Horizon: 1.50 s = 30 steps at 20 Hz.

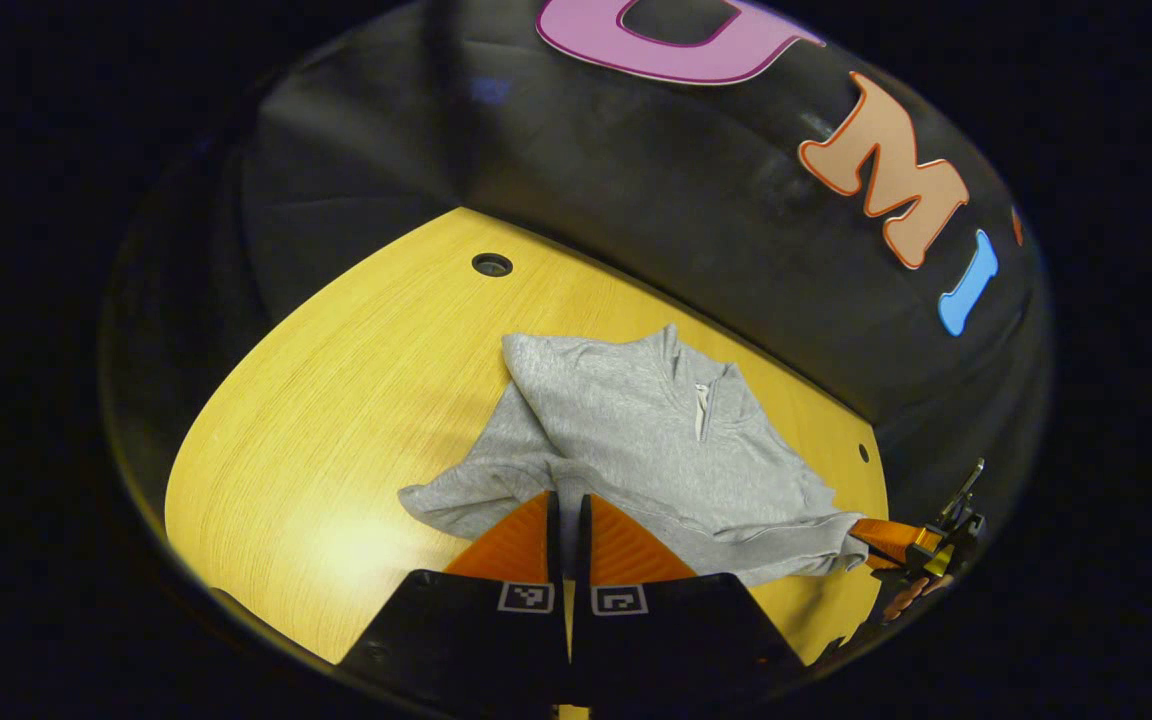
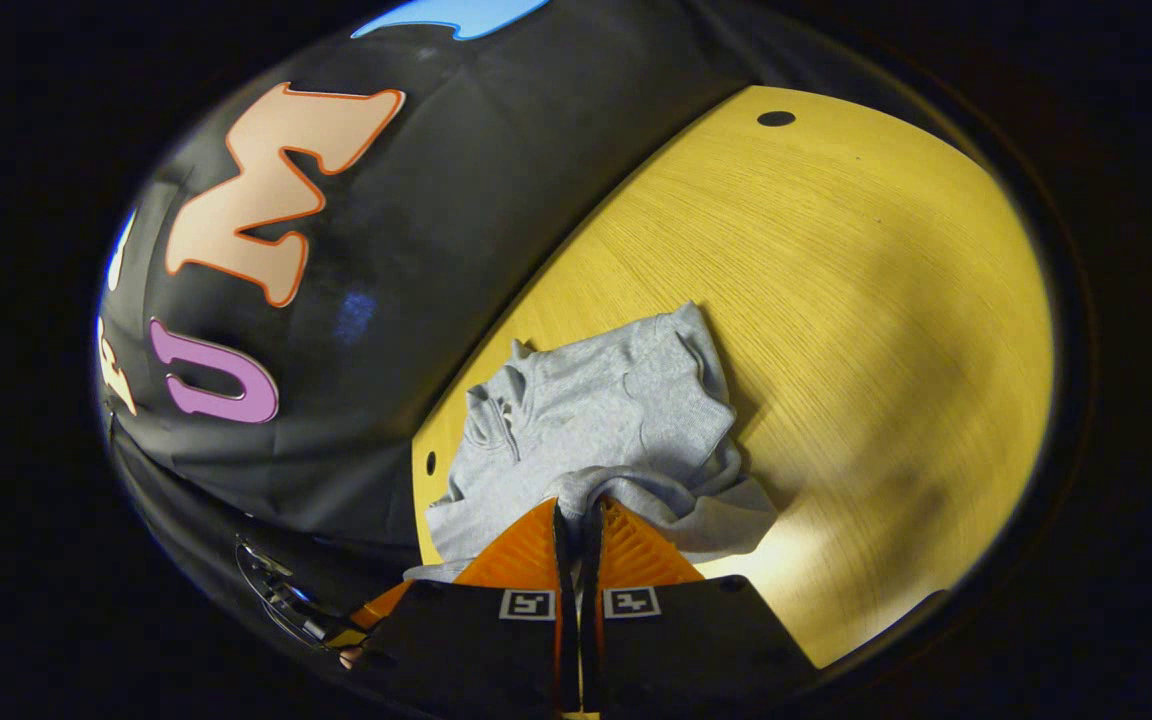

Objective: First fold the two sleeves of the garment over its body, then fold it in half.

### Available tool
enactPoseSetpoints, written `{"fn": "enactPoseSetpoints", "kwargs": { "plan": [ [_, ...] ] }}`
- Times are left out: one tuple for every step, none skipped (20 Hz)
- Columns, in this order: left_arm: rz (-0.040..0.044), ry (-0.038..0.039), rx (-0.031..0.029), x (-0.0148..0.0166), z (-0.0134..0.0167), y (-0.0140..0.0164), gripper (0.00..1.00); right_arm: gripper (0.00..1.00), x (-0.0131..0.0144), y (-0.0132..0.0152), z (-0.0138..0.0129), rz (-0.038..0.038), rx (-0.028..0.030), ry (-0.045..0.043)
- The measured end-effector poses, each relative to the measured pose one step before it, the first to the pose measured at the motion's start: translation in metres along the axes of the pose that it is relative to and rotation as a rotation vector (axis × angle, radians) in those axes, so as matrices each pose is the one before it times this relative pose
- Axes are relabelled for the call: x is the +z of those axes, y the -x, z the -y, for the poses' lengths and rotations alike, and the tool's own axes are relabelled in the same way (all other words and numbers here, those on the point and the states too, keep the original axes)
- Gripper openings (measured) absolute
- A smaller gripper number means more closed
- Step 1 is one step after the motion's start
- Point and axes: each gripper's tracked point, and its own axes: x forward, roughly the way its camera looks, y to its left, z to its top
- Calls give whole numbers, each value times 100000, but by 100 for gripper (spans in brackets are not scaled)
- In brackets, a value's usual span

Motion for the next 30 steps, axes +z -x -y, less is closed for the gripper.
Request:
{"fn": "enactPoseSetpoints", "kwargs": {
  "plan": [
    [-1080, -1086, 1710, 192, -148, -867, 0, 4, 82, -496, 132, -414, -707, -1847],
    [-1512, -893, 1748, -18, -177, -655, 0, 4, 15, -468, 85, -581, -422, -1915],
    [-1008, -335, 1182, -9, 187, -295, 0, 4, -30, -510, 187, -327, -488, -1842],
    [-344, -635, 303, 225, 201, -236, 0, 2, -6, -415, 132, -297, -460, -1570],
    [721, -369, 236, 256, 196, -351, 2, 7, 205, -109, -121, 602, 824, -1694],
    [1202, -544, -280, 473, 114, -286, 3, 13, 330, -333, -174, 794, 290, -1510],
    [2242, -522, 19, 857, 165, -330, 8, 18, 444, -67, -591, 1294, 1800, -1510],
    [3044, -1187, 720, 578, -141, -182, 21, 37, 887, 18, -798, 2275, 1623, -871],
    [2875, -1397, 700, 813, -87, -337, 42, 56, 823, 24, -659, 3420, 1609, 696],
    [2463, -1184, 252, 600, -51, -120, 41, 75, 1045, 32, -125, 4360, -615, 2279],
    [1656, -1303, -406, 527, 276, 207, 68, 94, 959, 77, 160, 4218, -1936, 4097],
    [2118, -2402, 1049, 290, -133, 215, 83, 92, 650, 290, -247, 3199, -1288, 4470],
    [2034, -2820, 403, 940, 0, 203, 99, 100, 356, 280, -160, 2009, -410, 4413],
    [3134, -3013, 976, 794, -170, 541, 98, 92, 242, 499, -333, 1521, -26, 4683],
    [3674, -2575, 777, 1027, 34, 530, 96, 98, 173, 513, -146, 1966, -119, 5198],
    [4727, -2080, 914, 1217, -53, 600, 96, 98, 92, 527, -90, 2258, -565, 5865],
    [4646, -2202, 1051, 1276, -101, 925, 96, 98, 264, 750, 61, 2323, -810, 5748],
    [4467, -2511, 1494, 1193, -259, 870, 96, 98, 153, 833, -211, 2135, -280, 4984],
    [4037, -2686, 1192, 963, -209, 899, 96, 98, 404, 976, -337, 2851, 517, 4079],
    [2709, -2430, 1012, 723, -153, 994, 96, 98, 500, 928, -360, 3052, 488, 3792],
    [2377, -1904, 154, 680, -63, 971, 95, 98, 582, 1065, -209, 3689, 99, 4185],
    [2288, -1159, 36, 614, 111, 680, 95, 98, 580, 987, -265, 3430, 618, 3646],
    [1892, -546, 236, 623, 26, 799, 95, 97, 748, 1030, -458, 4093, 894, 4557],
    [1758, -213, 304, 445, -156, 1034, 95, 97, 955, 1154, -274, 4455, 812, 5140],
    [2029, -411, 885, 296, -624, 1507, 95, 97, 979, 1072, -335, 4373, 772, 5526],
    [2405, -643, 798, 470, -417, 1135, 95, 97, 1159, 1175, -64, 4198, 341, 5073],
    [1808, -910, 662, 453, -259, 1008, 95, 97, 1135, 1227, -109, 4171, 443, 3803],
    [1888, -1708, 703, 417, -220, 868, 95, 97, 1259, 1092, -258, 4113, 100, 2213],
    [1267, -1750, 531, 231, -375, 887, 95, 98, 777, 912, -65, 3599, 294, 1533],
    [1297, -1381, -161, 265, -144, 732, 95, 98, 610, 796, 244, 3275, -1137, 2137]
  ]
}}
